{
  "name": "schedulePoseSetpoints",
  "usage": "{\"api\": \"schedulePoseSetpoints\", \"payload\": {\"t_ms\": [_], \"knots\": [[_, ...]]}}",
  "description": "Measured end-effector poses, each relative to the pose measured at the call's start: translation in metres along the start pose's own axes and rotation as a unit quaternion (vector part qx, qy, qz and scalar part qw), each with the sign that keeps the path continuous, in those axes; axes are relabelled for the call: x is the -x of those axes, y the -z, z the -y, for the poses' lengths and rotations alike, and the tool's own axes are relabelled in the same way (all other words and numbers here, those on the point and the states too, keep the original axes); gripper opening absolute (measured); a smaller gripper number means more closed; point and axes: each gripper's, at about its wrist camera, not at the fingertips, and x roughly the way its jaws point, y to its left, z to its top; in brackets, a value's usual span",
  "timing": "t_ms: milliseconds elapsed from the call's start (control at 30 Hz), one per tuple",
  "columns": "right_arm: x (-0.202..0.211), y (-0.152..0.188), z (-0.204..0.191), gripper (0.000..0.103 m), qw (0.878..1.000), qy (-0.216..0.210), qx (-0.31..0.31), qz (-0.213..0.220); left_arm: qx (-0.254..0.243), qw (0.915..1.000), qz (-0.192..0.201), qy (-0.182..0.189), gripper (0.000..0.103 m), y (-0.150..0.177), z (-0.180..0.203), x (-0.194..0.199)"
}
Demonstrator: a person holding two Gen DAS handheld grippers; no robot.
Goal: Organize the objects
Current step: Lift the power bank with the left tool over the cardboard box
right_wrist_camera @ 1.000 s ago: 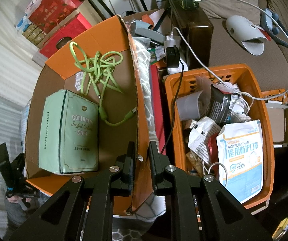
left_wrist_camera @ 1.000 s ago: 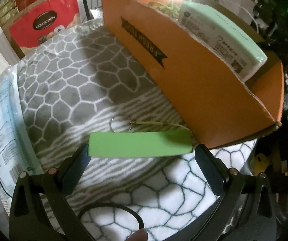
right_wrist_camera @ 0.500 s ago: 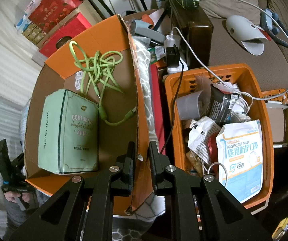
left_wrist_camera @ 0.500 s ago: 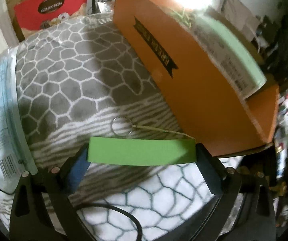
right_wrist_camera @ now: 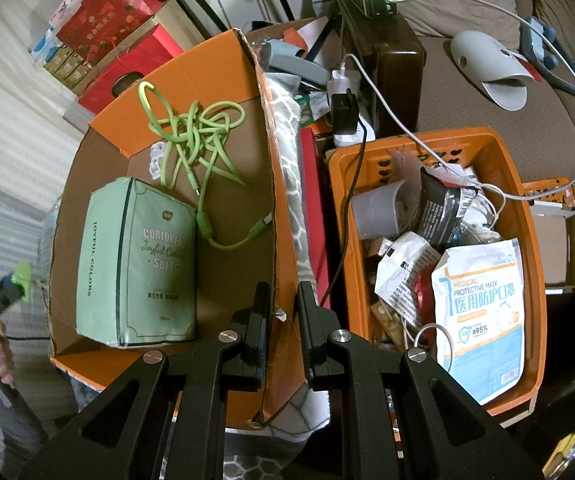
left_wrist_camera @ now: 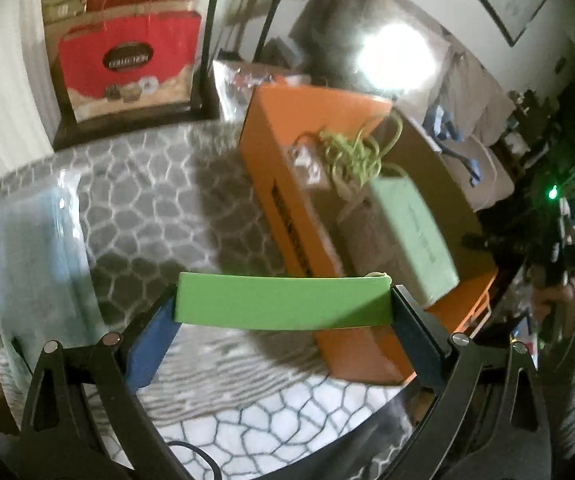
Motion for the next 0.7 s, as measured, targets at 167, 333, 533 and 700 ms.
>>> {"api": "schedulePoseSetpoints", "payload": {"t_ms": [167,333,533,700], "knots": [[0.0,0.0,0.0,0.013,1.0,0.0,0.0,0.0,-0.016,0.9999,0.006,-0.001,0.099,-0.024,0.024,0.0],[0.0,0.0,0.0,0.013,1.0,-0.001,0.0,0.0,-0.021,0.9998,0.003,0.007,0.099,-0.048,0.047,-0.012],[0.0,0.0,0.0,0.014,1.0,0.0,0.0,0.0,-0.02,0.9998,0.0,0.0,0.099,-0.081,0.068,-0.034],[0.0,0.0,-0.001,0.014,1.0,0.0,0.001,0.0,-0.021,0.9997,-0.005,-0.008,0.099,-0.105,0.081,-0.058]]}}
